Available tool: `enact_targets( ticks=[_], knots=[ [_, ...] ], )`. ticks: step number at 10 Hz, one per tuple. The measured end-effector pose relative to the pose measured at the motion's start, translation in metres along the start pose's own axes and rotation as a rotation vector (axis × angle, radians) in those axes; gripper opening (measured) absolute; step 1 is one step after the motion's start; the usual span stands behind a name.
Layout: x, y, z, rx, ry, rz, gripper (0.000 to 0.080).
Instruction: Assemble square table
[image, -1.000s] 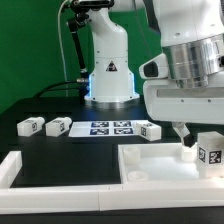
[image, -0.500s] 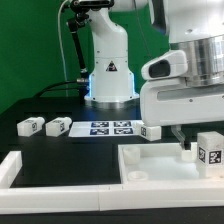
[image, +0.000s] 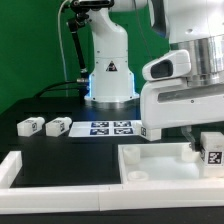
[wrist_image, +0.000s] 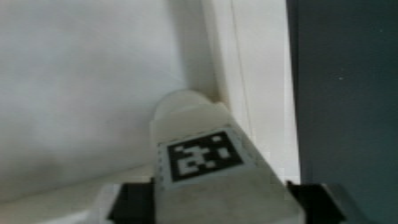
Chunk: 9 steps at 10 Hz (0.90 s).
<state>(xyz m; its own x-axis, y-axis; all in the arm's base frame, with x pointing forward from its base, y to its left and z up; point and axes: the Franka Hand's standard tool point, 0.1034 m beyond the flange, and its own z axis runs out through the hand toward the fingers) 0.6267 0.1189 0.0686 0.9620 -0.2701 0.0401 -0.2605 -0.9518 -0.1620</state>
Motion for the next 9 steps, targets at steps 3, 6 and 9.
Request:
enact_targets(
  ticks=[3, 6, 9],
  knots=[
    [0.0002, 0.0005, 0.0, 0.004, -0.001, 0.219, 0.0294],
    [-0.0018, 0.0006, 0.0, 0.025, -0.037, 0.666, 0.0294],
    [-0.0003, -0.0011, 0.001, 0.088, -0.1, 1.108, 0.0293]
  ],
)
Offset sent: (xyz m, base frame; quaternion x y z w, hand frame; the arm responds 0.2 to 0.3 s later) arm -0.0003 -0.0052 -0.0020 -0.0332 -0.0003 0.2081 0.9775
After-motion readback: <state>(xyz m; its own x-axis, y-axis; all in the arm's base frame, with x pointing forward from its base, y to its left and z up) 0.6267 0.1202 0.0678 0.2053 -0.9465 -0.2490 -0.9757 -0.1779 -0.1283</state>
